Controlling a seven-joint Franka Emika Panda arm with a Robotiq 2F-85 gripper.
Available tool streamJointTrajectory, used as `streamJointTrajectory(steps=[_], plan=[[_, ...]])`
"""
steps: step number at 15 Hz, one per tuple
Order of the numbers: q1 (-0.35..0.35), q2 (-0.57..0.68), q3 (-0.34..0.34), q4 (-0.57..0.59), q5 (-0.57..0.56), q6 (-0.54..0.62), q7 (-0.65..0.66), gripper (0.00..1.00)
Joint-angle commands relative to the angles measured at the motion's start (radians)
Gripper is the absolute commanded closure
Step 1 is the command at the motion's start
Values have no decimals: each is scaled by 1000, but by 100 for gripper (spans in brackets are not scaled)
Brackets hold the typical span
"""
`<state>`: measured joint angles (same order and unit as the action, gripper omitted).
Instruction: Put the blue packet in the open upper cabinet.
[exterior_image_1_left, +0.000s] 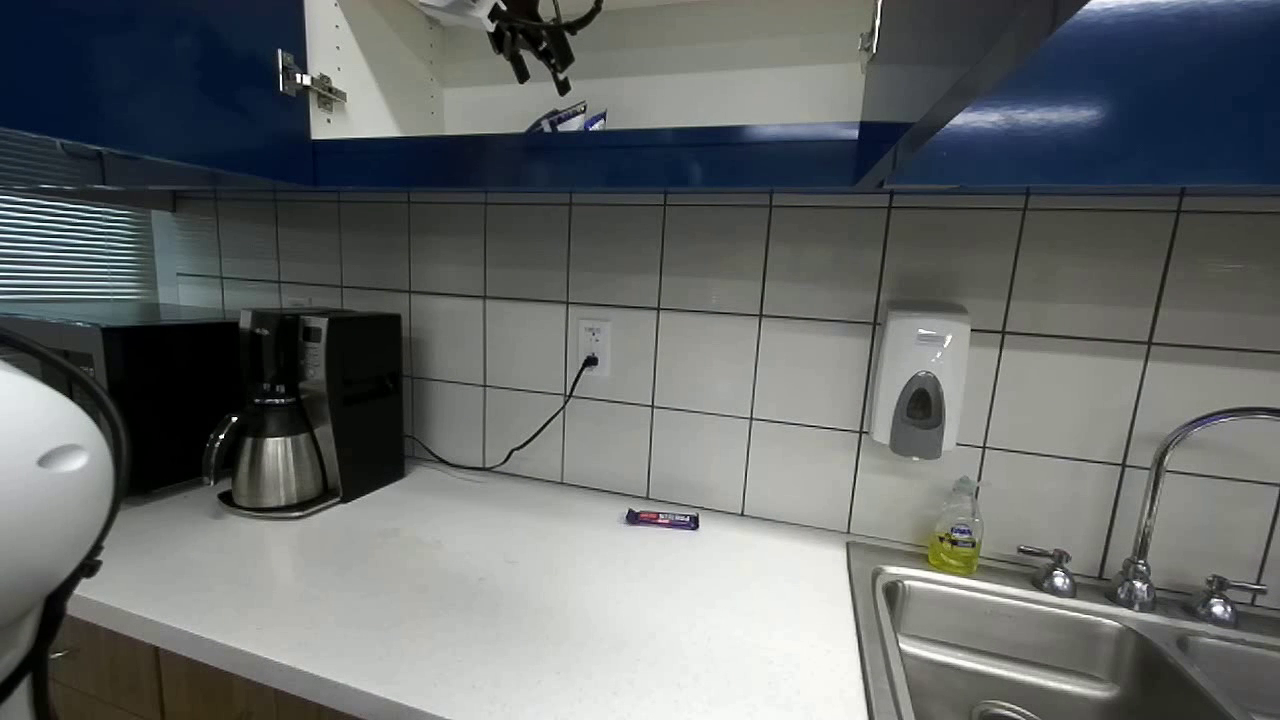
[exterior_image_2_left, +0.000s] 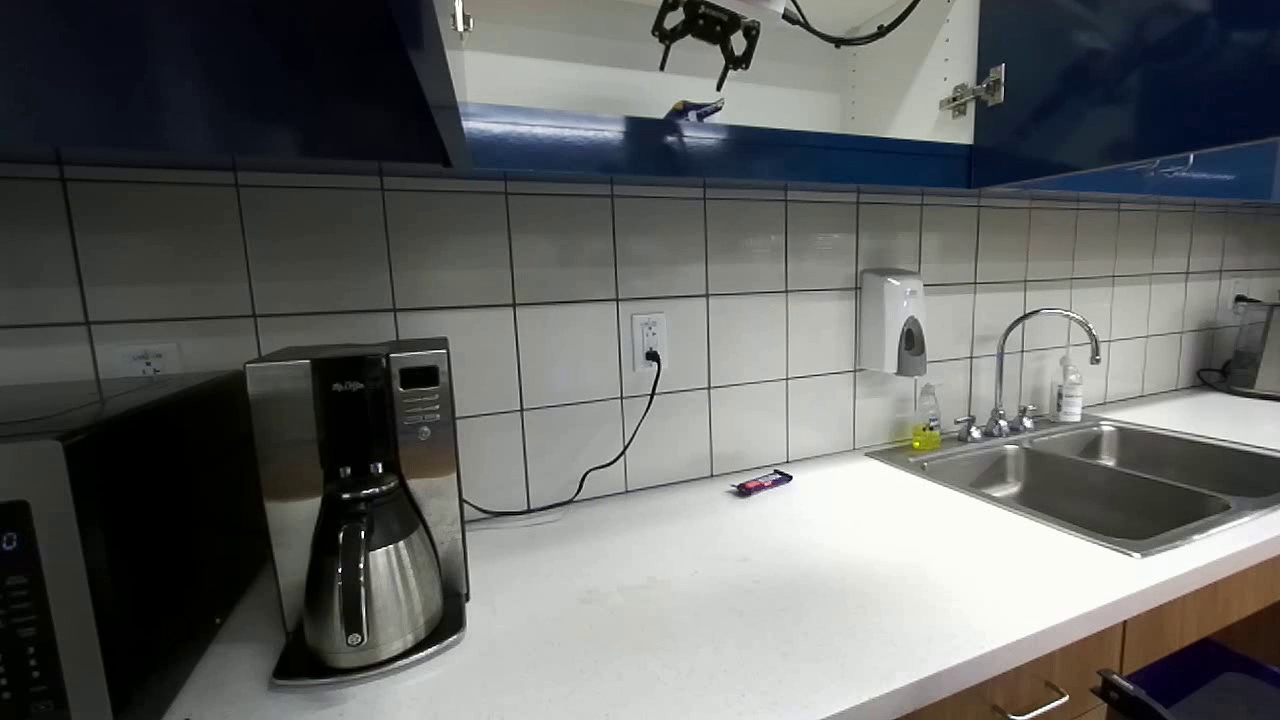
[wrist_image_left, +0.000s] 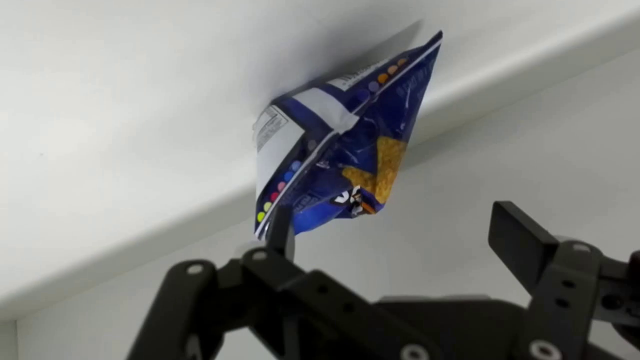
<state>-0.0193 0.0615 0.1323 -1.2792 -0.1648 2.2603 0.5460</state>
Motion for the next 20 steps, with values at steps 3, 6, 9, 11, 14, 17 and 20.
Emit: streamJointTrajectory(steps=[3, 6, 9, 11, 14, 17, 20], plan=[[5, -91, 1, -77, -41, -25, -3, 0], [7, -137, 2, -124, -58, -34, -14, 0], [10, -203, 1, -193, -43, -39, -49, 0], [17, -248, -2, -234, -20, -80, -107, 0], [33, -313, -11, -292, 10, -136, -199, 0], [54, -368, -23, -336, 54, -211, -315, 0], [73, -415, -39, -378, 99, -281, -442, 0]])
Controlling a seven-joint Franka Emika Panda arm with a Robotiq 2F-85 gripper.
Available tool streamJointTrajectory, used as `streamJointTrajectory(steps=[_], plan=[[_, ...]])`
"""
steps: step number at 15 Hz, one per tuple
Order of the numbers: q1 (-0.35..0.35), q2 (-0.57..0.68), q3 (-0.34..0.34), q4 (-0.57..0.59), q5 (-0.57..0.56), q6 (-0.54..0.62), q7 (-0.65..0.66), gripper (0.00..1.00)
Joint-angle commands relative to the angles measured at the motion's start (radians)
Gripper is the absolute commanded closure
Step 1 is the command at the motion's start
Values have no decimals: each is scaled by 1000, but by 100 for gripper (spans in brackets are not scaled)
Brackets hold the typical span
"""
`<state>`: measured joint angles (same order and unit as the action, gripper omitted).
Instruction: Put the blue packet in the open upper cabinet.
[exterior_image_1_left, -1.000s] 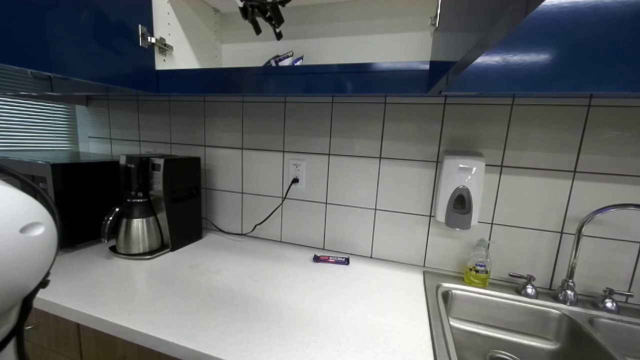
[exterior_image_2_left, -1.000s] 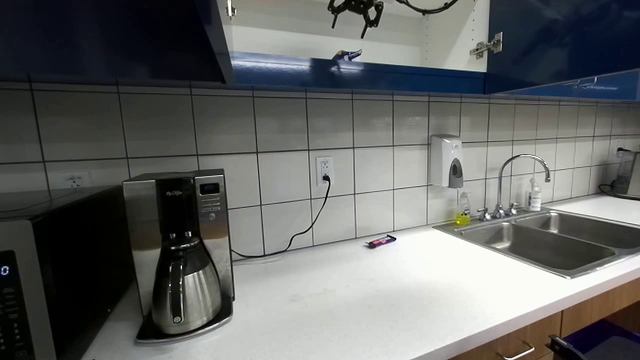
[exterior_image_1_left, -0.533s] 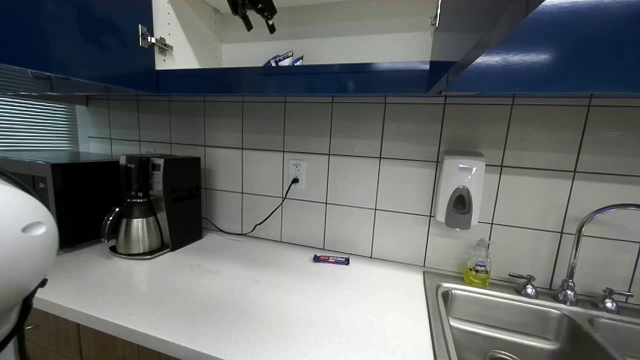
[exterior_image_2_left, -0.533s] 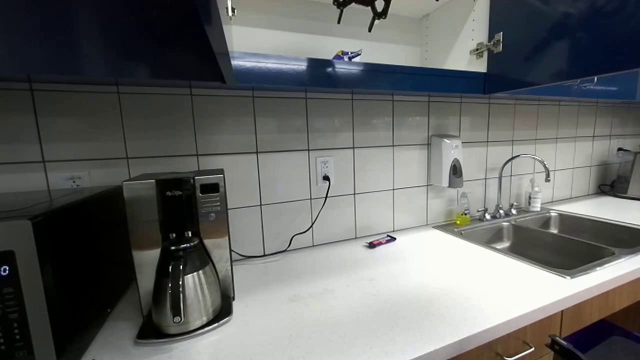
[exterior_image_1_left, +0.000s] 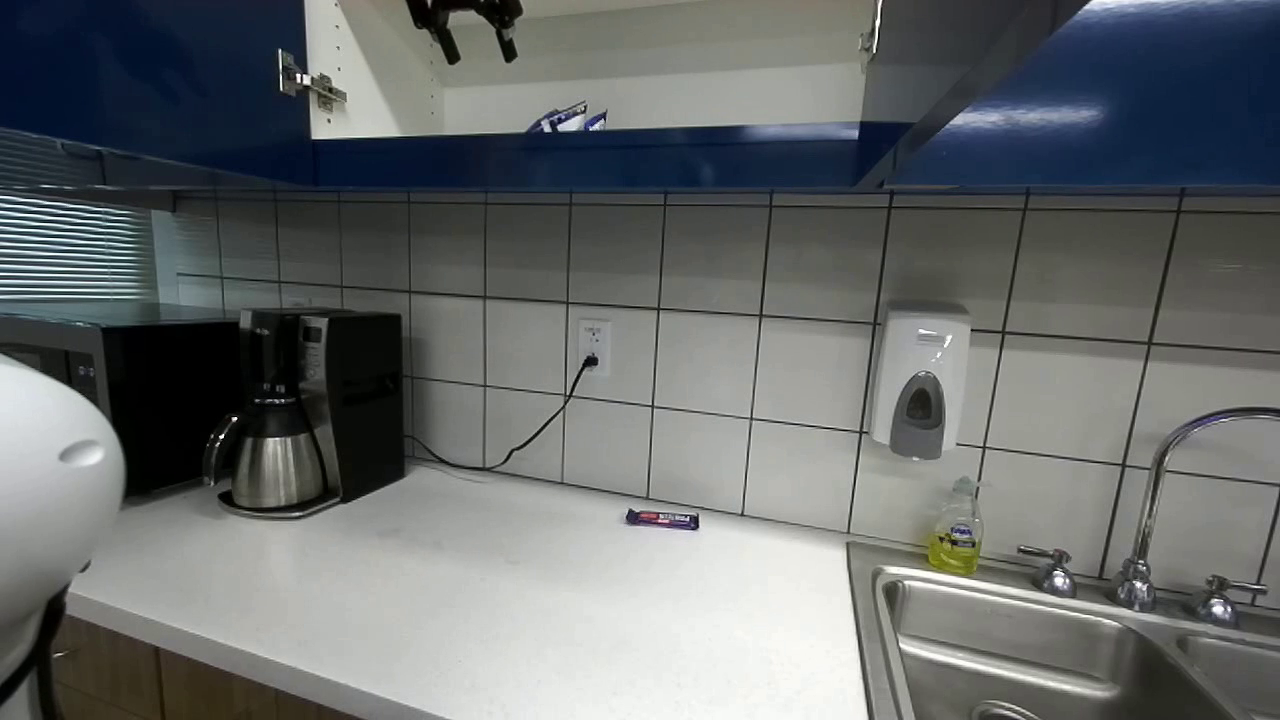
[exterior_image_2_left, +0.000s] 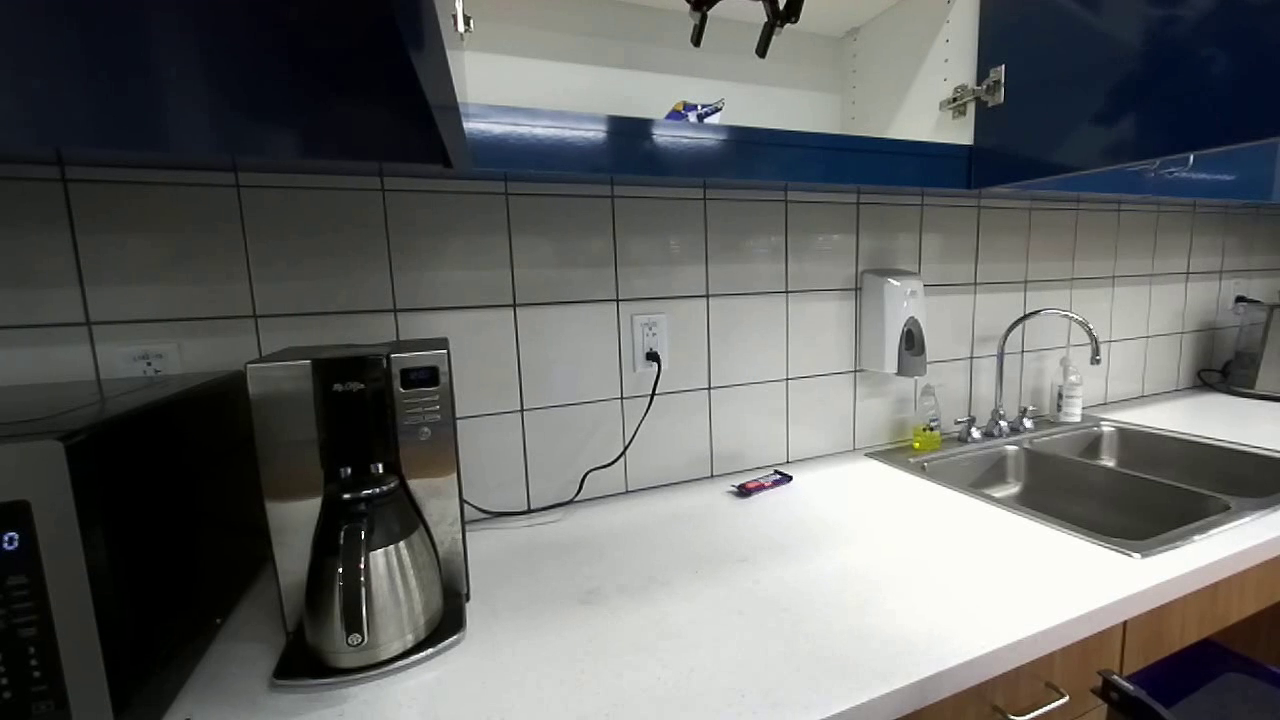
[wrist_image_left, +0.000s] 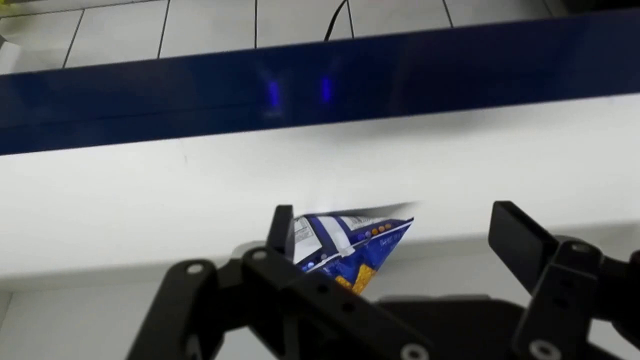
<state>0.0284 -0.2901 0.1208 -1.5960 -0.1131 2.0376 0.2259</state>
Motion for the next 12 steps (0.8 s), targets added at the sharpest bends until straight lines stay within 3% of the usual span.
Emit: streamJointTrajectory(steps=[1, 6, 12], plan=[[33, -79, -33, -76, 62, -82, -164, 0], [59, -143, -56, -158, 109, -154, -293, 0], [73, -188, -76, -283, 172, -197, -320, 0]])
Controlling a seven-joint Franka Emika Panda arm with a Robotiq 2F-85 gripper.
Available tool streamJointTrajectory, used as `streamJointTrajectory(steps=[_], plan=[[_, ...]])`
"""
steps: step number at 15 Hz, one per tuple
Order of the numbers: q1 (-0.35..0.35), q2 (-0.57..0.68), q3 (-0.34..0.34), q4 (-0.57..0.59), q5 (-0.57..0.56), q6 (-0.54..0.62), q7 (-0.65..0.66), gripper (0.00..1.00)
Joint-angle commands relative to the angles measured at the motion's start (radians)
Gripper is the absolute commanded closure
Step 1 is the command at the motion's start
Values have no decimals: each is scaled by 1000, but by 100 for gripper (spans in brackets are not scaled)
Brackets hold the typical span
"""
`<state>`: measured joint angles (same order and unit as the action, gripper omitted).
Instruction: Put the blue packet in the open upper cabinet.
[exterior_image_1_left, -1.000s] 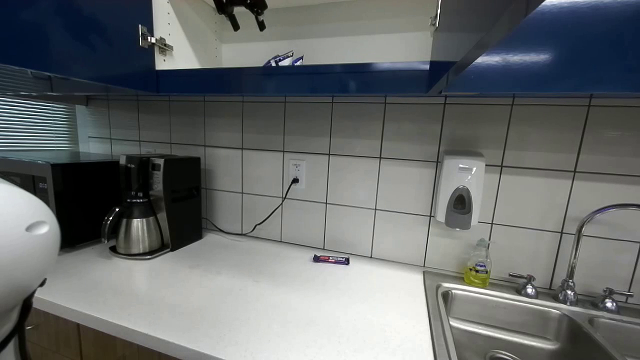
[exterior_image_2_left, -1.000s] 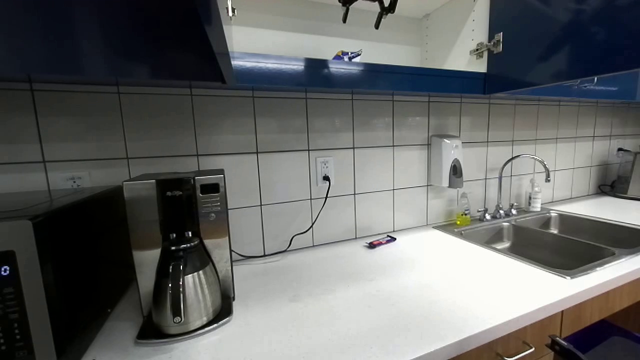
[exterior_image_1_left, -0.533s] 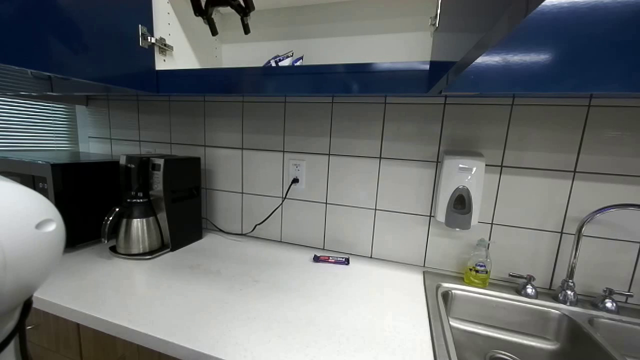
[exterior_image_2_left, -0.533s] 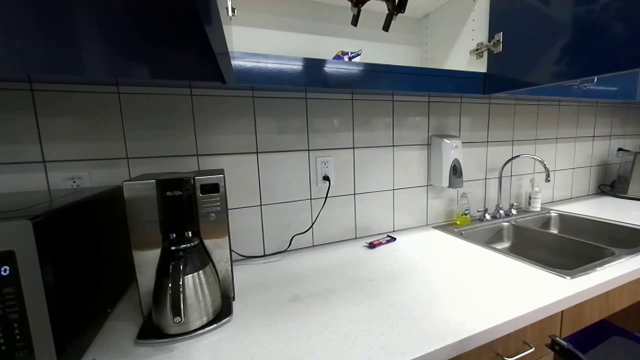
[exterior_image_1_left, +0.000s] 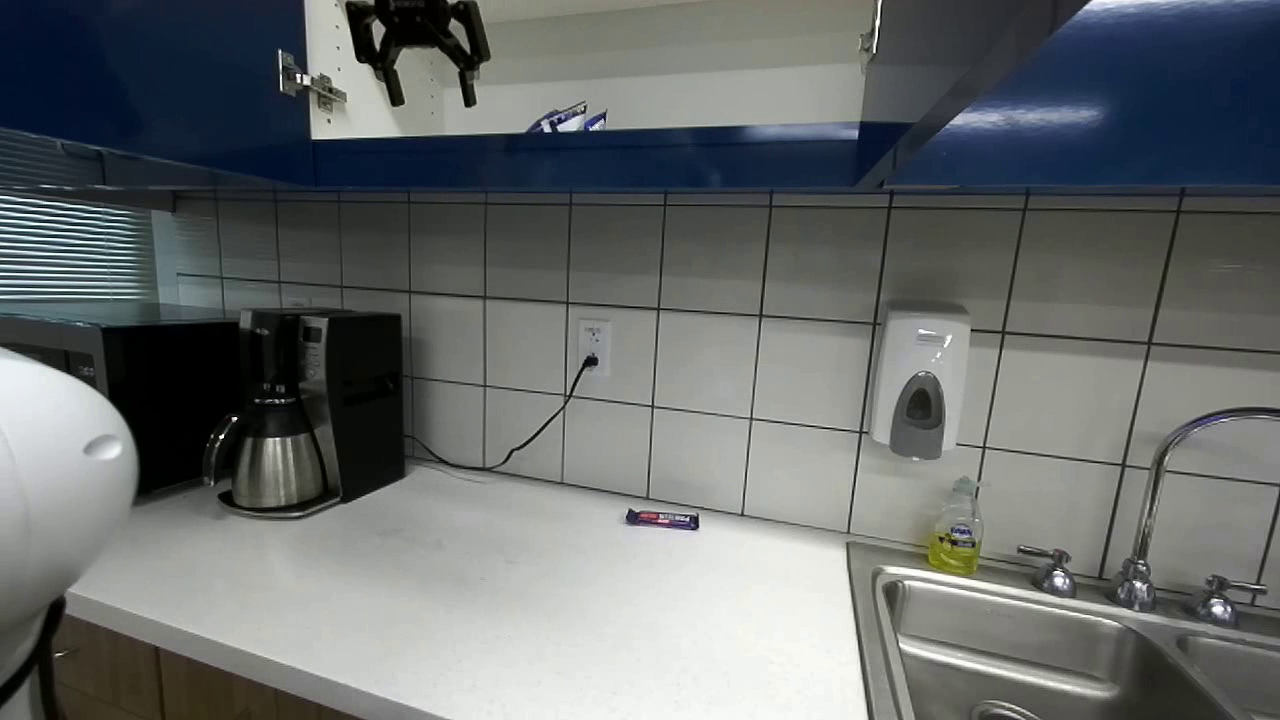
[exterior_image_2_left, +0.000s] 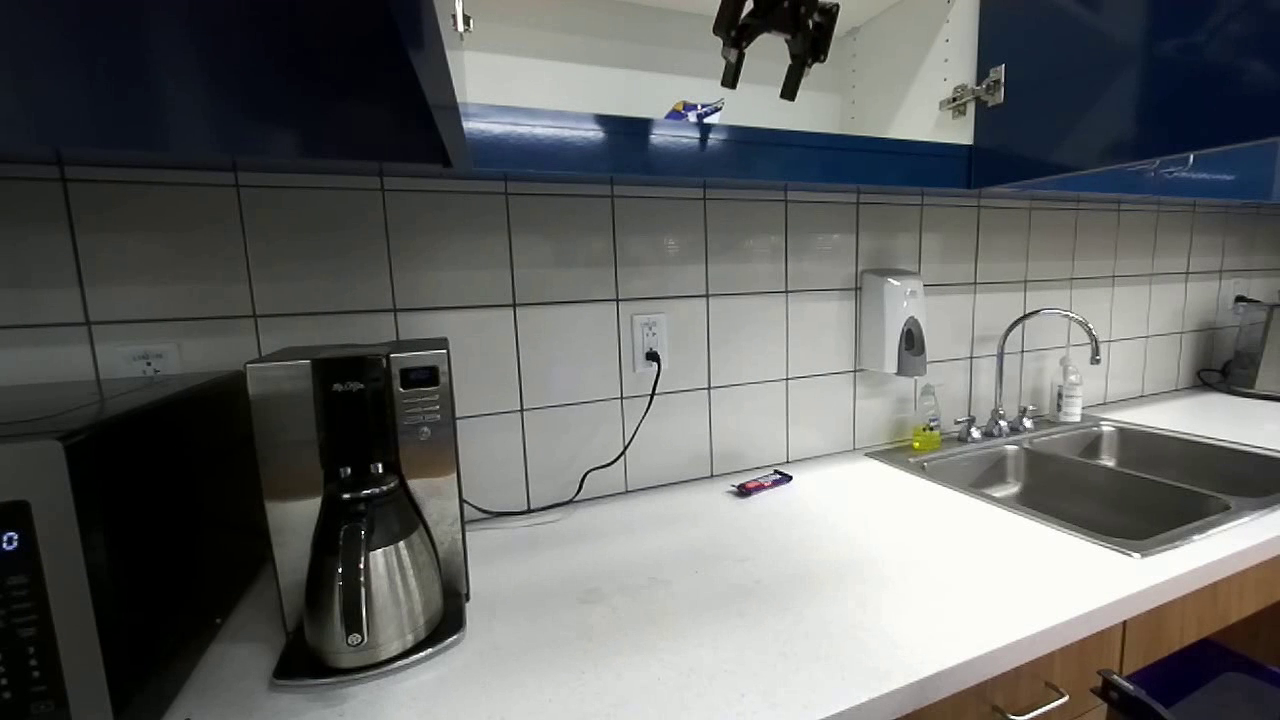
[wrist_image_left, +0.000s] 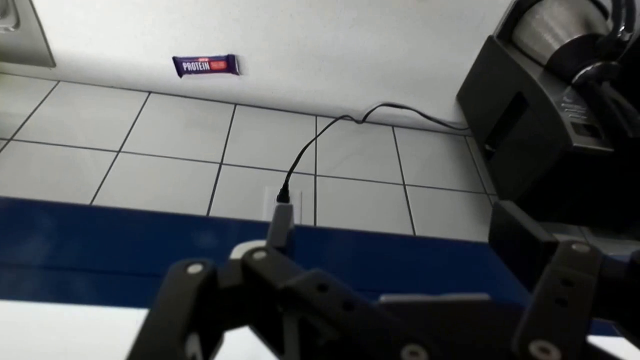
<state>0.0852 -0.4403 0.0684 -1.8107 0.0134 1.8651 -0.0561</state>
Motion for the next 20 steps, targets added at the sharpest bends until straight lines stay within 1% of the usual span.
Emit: streamJointTrajectory(steps=[1, 4, 9, 14, 15, 17, 20], plan=[[18, -42, -29, -90, 60, -28, -42, 0], [14, -47, -36, -148, 84, -42, -38, 0], [4, -56, -48, -244, 92, -54, -26, 0], [-7, -45, -50, -342, 79, -38, -3, 0], [-2, -43, -56, -360, 84, -37, -22, 0], [-6, -37, -54, -395, 82, -28, -7, 0], [-3, -18, -60, -443, 94, -18, -18, 0]])
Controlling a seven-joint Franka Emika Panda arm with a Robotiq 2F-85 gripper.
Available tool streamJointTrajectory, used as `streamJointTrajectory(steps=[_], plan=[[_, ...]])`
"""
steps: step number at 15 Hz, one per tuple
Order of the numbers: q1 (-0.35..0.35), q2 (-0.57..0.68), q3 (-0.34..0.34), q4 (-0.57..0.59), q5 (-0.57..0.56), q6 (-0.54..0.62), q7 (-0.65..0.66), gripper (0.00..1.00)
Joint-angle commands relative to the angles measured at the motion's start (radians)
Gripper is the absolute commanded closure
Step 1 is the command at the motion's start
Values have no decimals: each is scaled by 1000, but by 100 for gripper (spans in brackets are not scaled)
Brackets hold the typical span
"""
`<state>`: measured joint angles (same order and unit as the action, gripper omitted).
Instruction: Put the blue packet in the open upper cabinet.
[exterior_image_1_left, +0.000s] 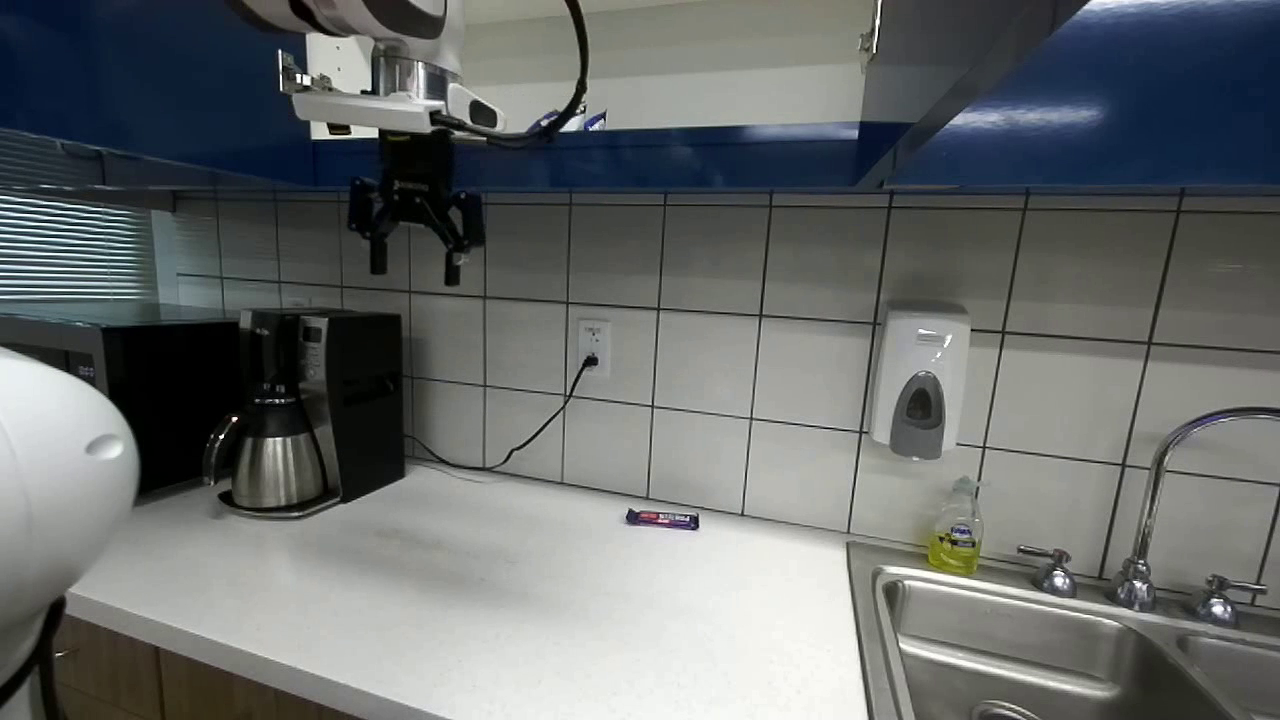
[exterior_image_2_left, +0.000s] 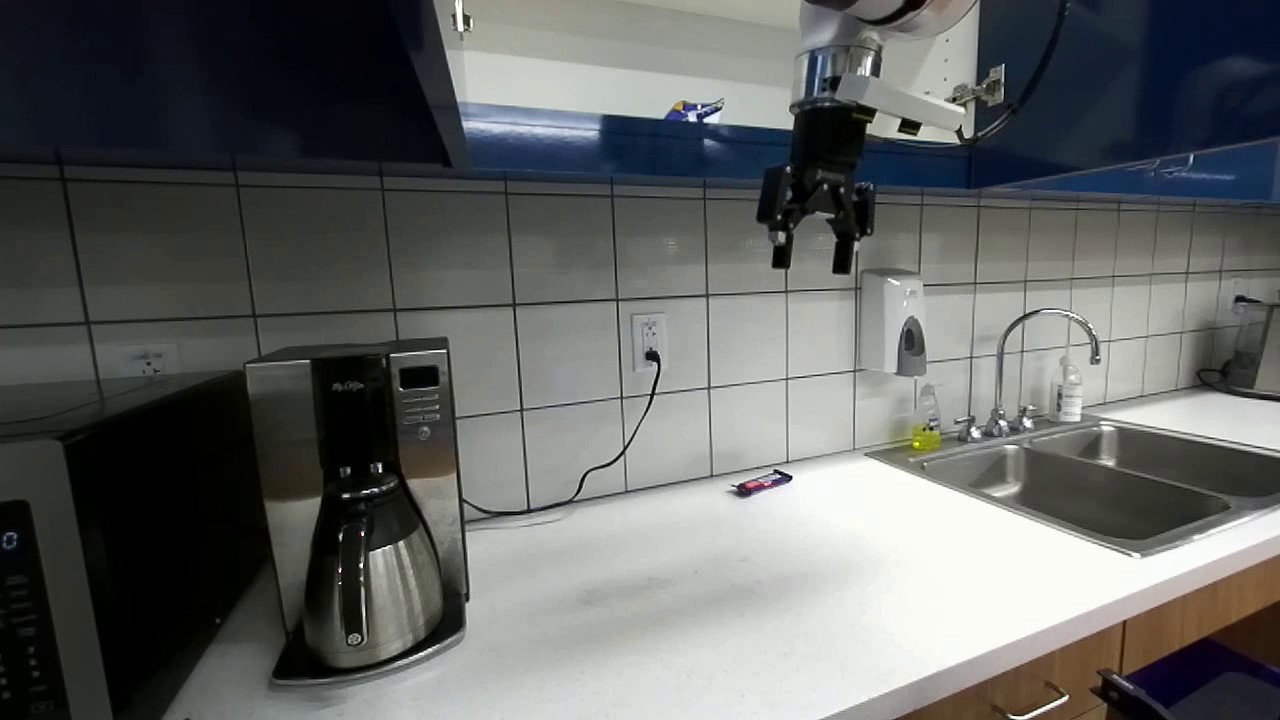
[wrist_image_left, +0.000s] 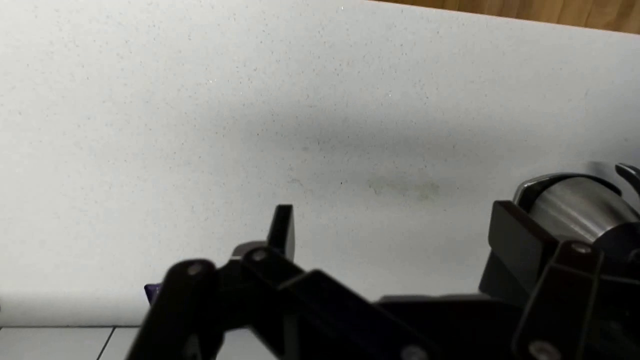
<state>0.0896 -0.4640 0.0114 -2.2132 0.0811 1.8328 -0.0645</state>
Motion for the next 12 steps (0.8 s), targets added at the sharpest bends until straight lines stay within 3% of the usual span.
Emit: streamJointTrajectory(steps=[1, 12], plan=[[-9, 13, -3, -53, 24, 18, -5, 0], [-14, 138, -11, -139, 23, 112, -14, 0]])
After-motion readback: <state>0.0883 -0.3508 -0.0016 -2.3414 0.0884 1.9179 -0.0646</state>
